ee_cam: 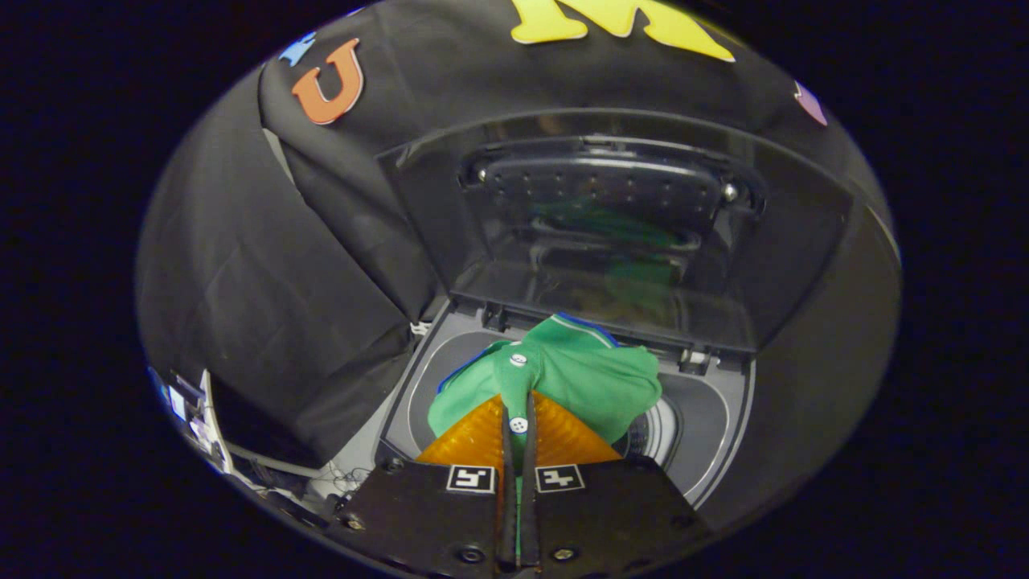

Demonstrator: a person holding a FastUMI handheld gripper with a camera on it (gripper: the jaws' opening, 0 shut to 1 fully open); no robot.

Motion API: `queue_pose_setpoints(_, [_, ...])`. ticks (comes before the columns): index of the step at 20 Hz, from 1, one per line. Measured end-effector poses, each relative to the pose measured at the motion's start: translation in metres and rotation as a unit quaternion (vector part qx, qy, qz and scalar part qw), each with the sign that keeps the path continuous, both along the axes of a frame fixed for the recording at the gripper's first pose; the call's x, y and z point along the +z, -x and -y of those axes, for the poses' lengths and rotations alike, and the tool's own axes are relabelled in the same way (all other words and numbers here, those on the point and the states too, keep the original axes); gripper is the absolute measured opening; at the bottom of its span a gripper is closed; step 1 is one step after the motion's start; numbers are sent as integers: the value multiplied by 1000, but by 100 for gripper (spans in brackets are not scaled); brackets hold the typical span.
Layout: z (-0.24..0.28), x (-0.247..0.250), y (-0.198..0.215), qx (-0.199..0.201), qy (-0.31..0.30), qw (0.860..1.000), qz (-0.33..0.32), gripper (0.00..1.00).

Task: Put the clothes into the washing machine and then close the washing machine lid.

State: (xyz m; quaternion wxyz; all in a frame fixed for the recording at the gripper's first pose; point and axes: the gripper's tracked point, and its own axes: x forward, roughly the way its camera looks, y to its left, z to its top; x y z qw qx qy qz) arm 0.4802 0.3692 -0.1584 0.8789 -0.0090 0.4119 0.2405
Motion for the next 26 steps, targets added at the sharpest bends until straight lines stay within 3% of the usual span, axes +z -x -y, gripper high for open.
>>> queue_pose_setpoints(11, [5, -47, -10, -46, 21, 998, -40, 5])
queue_pose_setpoints(25, [4, -61, -3, -33, 37, 998, -46, 5])
queue_pose_setpoints(26, [9, -67, -3, -34, 63, 996, -48, 25])
